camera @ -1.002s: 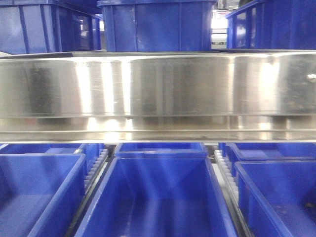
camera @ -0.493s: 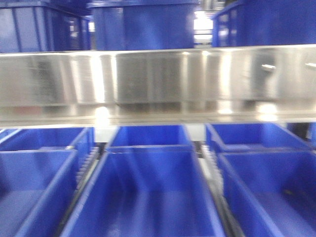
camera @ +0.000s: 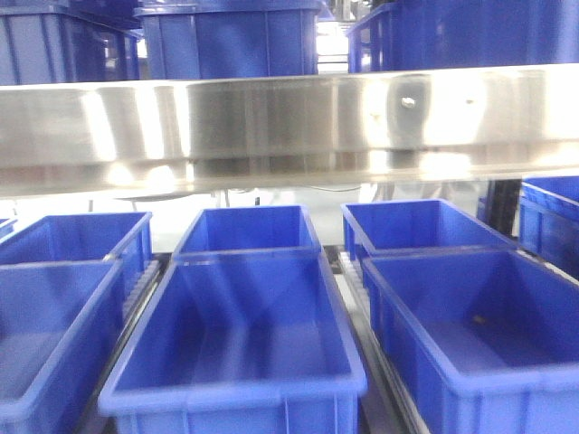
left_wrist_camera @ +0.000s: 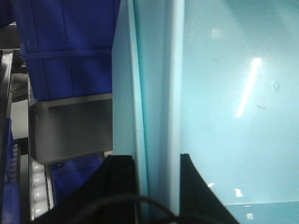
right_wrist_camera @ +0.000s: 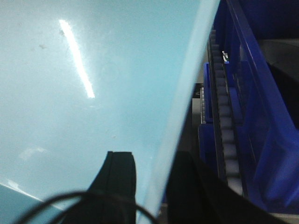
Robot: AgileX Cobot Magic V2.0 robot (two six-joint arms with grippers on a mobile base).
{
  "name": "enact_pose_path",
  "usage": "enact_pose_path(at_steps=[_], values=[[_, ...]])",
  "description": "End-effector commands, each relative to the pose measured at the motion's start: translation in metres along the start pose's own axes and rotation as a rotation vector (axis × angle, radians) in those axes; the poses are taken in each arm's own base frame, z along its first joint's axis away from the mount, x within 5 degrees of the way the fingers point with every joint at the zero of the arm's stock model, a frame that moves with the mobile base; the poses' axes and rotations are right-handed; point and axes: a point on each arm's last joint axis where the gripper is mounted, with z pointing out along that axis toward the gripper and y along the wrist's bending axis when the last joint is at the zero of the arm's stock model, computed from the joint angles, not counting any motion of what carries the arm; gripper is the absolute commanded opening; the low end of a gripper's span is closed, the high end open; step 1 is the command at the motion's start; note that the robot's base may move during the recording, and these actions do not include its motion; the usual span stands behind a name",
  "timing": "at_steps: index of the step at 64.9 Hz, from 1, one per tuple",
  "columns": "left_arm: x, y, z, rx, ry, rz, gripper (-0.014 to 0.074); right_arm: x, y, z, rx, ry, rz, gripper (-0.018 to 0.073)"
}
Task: Move two blue bins to right shelf middle
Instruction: 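Drive the base away from the shelf holding the bin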
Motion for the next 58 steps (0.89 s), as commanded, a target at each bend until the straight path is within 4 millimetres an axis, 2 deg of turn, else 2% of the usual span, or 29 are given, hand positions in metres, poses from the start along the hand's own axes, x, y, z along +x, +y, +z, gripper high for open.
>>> enact_pose_path(at_steps=[1, 58], values=[[-0.0186, -0.0081, -0.0137, 0.056, -0.16, -0.054, -0.0111, -0.0102, 0.0047, -0.0107, -0.048, -0.093, -0.014, -0.0154], [-0.0186, -0.0081, -0.0137, 0.056, -0.16, -0.054, -0.0111, -0.0102, 0.0047, -0.0107, -0.048, -0.093, -0.014, -0.0154]])
